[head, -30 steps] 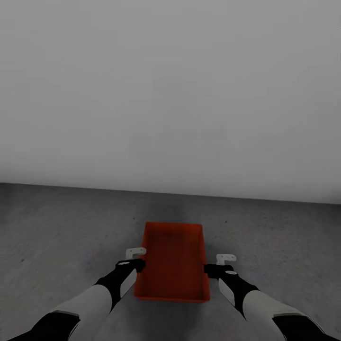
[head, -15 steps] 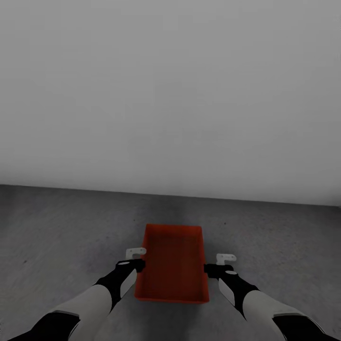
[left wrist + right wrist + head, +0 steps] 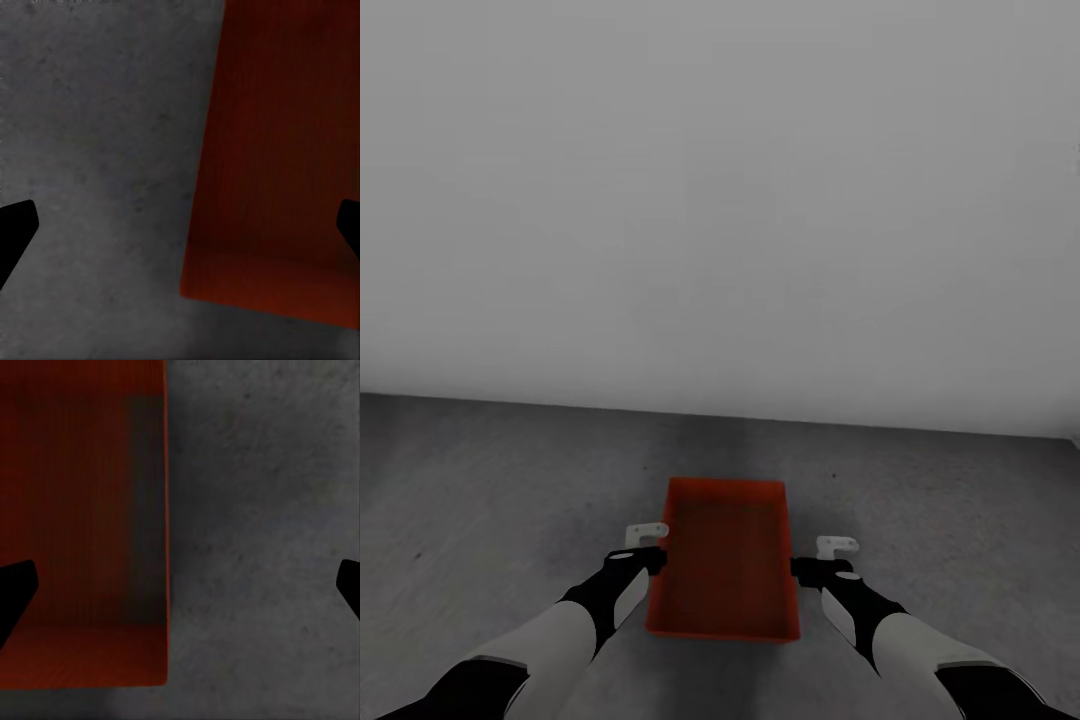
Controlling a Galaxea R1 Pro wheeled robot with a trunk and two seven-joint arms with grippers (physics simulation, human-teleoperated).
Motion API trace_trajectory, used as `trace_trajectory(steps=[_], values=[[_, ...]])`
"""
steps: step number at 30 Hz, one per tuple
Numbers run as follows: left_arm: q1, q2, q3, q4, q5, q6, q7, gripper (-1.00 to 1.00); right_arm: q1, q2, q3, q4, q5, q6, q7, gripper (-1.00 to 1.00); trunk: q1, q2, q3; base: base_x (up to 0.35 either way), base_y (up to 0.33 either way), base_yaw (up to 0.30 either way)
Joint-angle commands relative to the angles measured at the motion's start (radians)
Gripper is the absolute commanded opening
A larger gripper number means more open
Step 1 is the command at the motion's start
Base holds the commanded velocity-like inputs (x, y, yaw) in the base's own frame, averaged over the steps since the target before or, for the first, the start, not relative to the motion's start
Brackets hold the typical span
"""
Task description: Move the two storage containers from the living room to the garage. In the garage, place one container on the floor and stack the other container on top of it (either order is fine).
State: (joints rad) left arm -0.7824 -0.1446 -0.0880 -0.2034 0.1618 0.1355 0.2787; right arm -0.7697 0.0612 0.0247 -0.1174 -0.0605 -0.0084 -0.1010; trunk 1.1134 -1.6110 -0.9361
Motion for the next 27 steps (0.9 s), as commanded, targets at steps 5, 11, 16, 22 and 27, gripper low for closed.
trace_trajectory(steps=[5, 11, 16, 22, 27], values=[[0.0, 0.0, -0.009, -0.002, 0.01, 0.006, 0.006, 1.0, 0.0, 0.0, 0.003, 0.001, -0.006, -0.001, -0.003, 1.0, -0.019, 0.035, 0.015, 0.0, 0.0, 0.0], [0.0, 0.0, -0.009, -0.002, 0.01, 0.006, 0.006, 1.0, 0.0, 0.0, 0.003, 0.001, -0.006, -0.001, -0.003, 1.0, -0.042, 0.077, 0.034, 0.0, 0.0, 0.0], [0.0, 0.0, -0.009, -0.002, 0.01, 0.006, 0.006, 1.0, 0.0, 0.0, 0.003, 0.001, -0.007, -0.001, -0.003, 1.0, -0.062, 0.112, 0.05, 0.0, 0.0, 0.0], [0.0, 0.0, -0.009, -0.002, 0.01, 0.006, 0.006, 1.0, 0.0, 0.0, 0.003, 0.001, -0.007, -0.001, -0.003, 1.0, -0.085, 0.154, 0.068, 0.0, 0.0, 0.0], [0.0, 0.0, -0.009, -0.002, 0.01, 0.006, 0.006, 1.0, 0.0, 0.0, 0.003, 0.001, -0.007, -0.001, -0.003, 1.0, -0.104, 0.189, 0.084, 0.0, 0.0, 0.0]])
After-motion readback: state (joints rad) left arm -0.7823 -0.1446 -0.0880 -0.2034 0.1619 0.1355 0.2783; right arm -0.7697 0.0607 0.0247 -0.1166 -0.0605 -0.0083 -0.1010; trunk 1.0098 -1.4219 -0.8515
